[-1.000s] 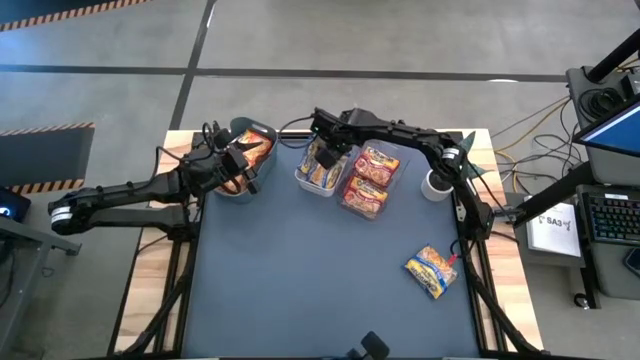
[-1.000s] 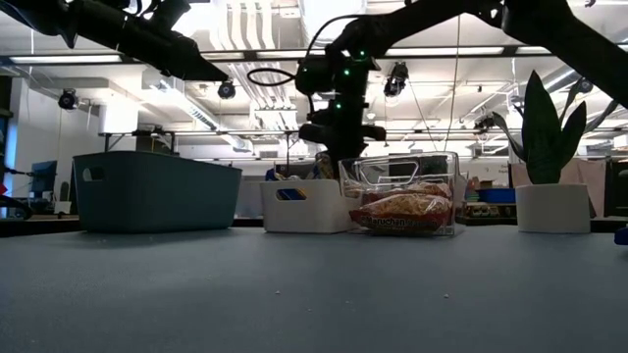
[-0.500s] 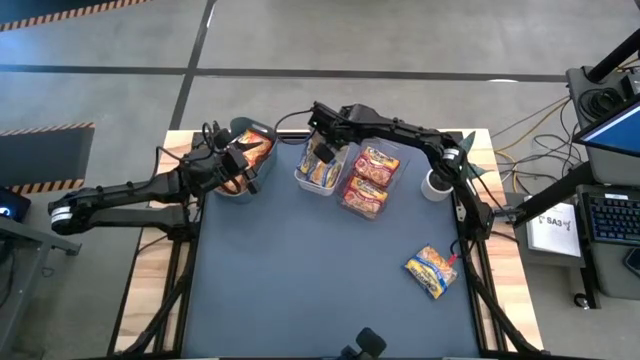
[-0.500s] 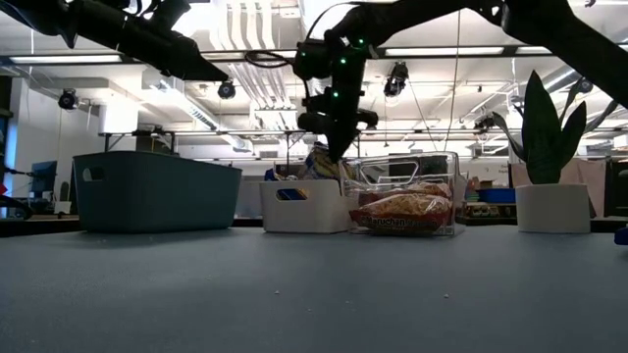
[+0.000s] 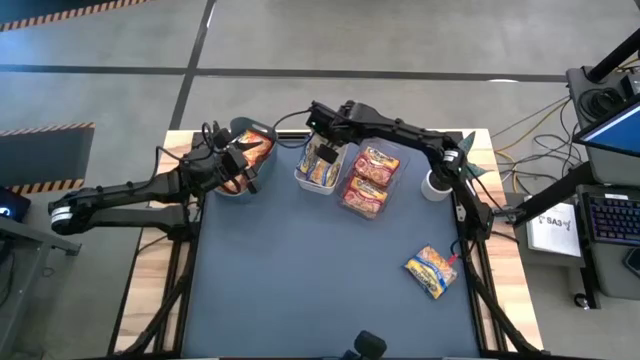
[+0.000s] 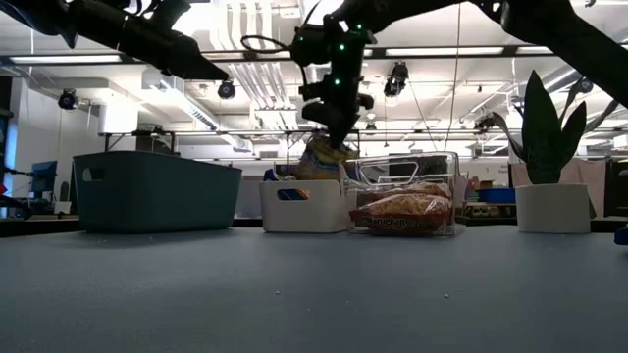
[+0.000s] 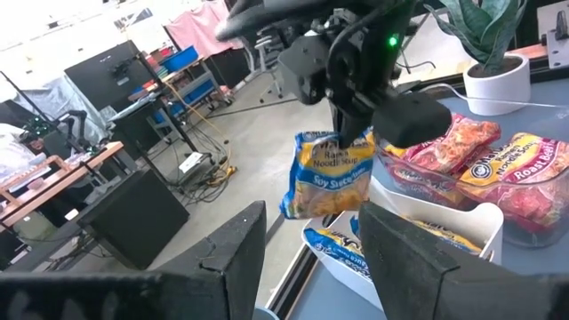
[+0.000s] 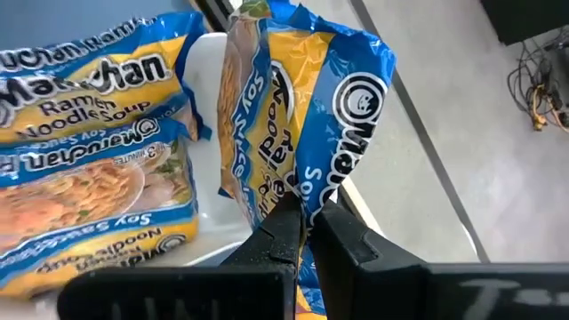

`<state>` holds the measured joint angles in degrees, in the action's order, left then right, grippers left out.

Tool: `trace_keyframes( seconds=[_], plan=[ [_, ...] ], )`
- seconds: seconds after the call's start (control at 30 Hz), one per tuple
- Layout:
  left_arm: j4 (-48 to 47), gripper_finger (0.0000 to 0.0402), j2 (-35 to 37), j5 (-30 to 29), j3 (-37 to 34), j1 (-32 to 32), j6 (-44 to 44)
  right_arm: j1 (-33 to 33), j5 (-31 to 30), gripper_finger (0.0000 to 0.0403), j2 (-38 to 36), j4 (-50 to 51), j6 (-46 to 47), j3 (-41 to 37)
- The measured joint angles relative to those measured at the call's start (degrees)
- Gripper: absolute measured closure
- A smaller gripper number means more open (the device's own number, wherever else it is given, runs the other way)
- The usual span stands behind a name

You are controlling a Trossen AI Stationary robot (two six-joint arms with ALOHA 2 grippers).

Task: Sort Maruchan noodles
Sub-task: Adjust the blue noodle packs in the white bin

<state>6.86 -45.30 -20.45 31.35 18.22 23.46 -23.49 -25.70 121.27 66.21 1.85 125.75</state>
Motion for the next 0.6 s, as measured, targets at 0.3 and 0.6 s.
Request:
trace_keyframes(
  seconds=[0.3,0.6],
  plan=[
    [1.2,0.0238,-1.1,0.0,0.0,0.0,0.0,0.2,0.2,0.0391,1.1,2.5,-5.8,0.6],
    [1.5,0.0238,-1.3,0.0,0.0,0.0,0.0,0.6,-0.1,0.039,3.9,2.0,-6.1,0.4]
  ],
)
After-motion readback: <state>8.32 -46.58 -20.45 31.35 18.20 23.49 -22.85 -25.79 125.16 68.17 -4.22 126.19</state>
